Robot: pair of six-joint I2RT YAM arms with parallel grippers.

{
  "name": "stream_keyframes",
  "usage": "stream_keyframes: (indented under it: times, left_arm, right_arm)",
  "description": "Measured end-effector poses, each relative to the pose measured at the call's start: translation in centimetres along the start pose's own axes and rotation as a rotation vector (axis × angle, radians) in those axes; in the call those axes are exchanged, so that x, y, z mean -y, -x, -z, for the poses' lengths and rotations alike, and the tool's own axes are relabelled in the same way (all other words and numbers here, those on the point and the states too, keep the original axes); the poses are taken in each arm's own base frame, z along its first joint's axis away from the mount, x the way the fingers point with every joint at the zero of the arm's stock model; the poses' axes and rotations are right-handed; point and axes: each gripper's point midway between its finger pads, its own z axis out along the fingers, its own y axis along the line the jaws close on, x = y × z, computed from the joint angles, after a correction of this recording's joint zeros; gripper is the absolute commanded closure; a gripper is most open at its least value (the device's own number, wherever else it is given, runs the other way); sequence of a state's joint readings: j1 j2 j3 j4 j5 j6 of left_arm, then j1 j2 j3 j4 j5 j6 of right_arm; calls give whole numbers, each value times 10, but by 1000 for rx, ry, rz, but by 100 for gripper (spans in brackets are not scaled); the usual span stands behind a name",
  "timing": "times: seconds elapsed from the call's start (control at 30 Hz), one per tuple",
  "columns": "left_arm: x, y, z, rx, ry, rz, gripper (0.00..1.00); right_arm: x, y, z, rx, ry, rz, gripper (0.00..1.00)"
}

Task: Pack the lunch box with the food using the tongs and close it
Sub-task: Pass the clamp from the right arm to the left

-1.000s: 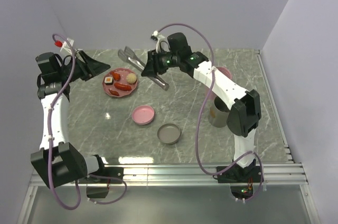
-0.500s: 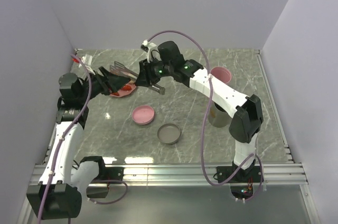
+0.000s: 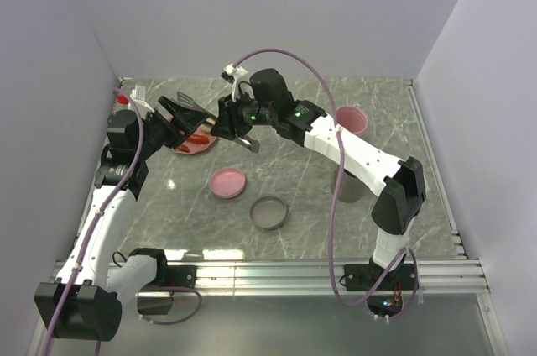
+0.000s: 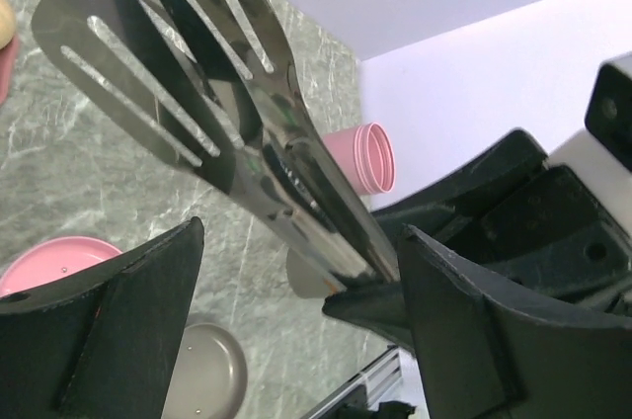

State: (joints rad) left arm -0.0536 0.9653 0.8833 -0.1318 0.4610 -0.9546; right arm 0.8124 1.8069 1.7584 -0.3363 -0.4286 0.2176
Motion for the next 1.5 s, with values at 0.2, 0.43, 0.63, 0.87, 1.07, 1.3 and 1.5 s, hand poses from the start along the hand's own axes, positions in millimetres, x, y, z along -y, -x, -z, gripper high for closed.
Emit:
stream_keyframes:
  times: [0.2,0.43,0.63,0.87,1.07,1.3,1.5]
  left_arm:
    - [-1,2,-3,25,23,62,17]
    - [-6,4,-8,36,51,136,25]
    - [-6,4,-9,35,57,175,49]
    - [-1,3,-10,28,40,206,74]
    - [-5,0,-10,25,50,233,89]
    - [-13,-6,-11,14,70,271,92]
    - [-11,-3,-12,21,63,289,92]
  right_arm:
    - [-10,-3,-4,-5,6,13,55]
    - [-22,-6,-10,3,-9,62,56]
    - [-28,-8,-15,8,-39,126,56]
    - [-24,-13,-17,-5,-80,155,53]
    - [-22,-10,-17,4,-108,179,46]
    - [-21,-11,-17,1,-121,198,39]
    - [-22,-12,-18,0,-123,202,35]
